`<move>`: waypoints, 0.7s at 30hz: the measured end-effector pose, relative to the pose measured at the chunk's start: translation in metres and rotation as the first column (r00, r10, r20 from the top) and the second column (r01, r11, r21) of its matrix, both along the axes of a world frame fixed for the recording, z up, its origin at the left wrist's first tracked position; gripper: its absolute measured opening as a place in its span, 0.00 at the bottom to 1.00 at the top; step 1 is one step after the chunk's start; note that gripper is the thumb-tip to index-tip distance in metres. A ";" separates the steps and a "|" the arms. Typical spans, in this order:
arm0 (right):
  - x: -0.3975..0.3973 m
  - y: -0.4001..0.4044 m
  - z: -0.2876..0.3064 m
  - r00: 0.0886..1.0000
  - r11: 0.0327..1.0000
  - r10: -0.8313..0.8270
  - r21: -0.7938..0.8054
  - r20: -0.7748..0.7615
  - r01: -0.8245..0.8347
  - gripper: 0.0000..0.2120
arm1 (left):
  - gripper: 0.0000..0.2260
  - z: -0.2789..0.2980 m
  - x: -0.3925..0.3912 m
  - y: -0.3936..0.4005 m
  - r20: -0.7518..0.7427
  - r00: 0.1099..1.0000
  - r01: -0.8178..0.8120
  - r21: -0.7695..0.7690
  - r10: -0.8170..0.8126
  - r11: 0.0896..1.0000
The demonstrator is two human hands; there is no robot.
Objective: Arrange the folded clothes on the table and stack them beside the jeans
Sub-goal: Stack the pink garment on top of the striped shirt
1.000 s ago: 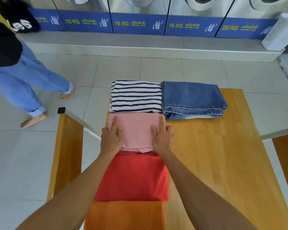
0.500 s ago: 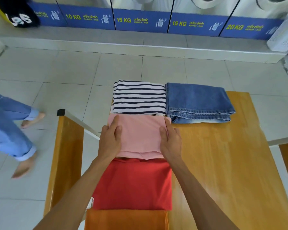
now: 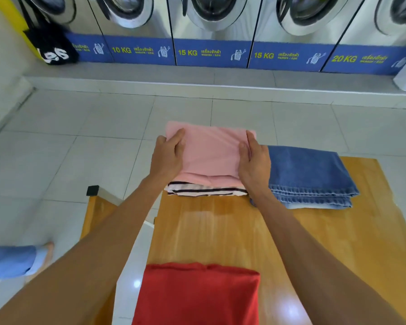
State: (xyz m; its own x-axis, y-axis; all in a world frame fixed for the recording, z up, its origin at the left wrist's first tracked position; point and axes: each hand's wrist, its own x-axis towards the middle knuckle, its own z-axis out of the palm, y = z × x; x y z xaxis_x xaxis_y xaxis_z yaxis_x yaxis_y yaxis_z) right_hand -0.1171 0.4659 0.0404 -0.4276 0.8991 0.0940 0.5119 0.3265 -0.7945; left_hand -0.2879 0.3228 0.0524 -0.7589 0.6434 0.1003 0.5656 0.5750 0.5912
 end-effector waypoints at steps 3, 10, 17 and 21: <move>-0.013 0.008 -0.017 0.998 0.999 -0.010 -0.036 0.068 0.012 0.21 | 0.20 -0.026 -0.015 0.010 0.055 0.998 0.014 -0.093 -0.009 0.996; -0.012 0.016 -0.046 0.986 0.994 0.030 -0.111 0.162 -0.012 0.21 | 0.20 -0.076 -0.027 0.000 0.138 0.988 0.088 -0.084 -0.076 0.993; -0.011 0.018 -0.050 0.961 0.994 0.077 -0.099 0.267 -0.052 0.22 | 0.24 -0.079 -0.030 0.002 0.181 0.982 0.080 -0.187 -0.046 0.979; -0.010 0.017 -0.044 0.946 0.988 0.122 -0.130 0.300 -0.086 0.23 | 0.25 -0.078 -0.026 -0.001 0.218 0.976 0.067 -0.196 -0.023 0.978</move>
State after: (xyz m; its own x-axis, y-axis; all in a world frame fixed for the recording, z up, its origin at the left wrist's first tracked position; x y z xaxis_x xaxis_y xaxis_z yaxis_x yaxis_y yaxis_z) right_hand -0.1268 0.4833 -0.0031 -0.5113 0.8451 -0.1562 0.7043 0.3080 -0.6396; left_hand -0.3135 0.3218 -0.0258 -0.7184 0.6675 -0.1959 0.4668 0.6714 0.5756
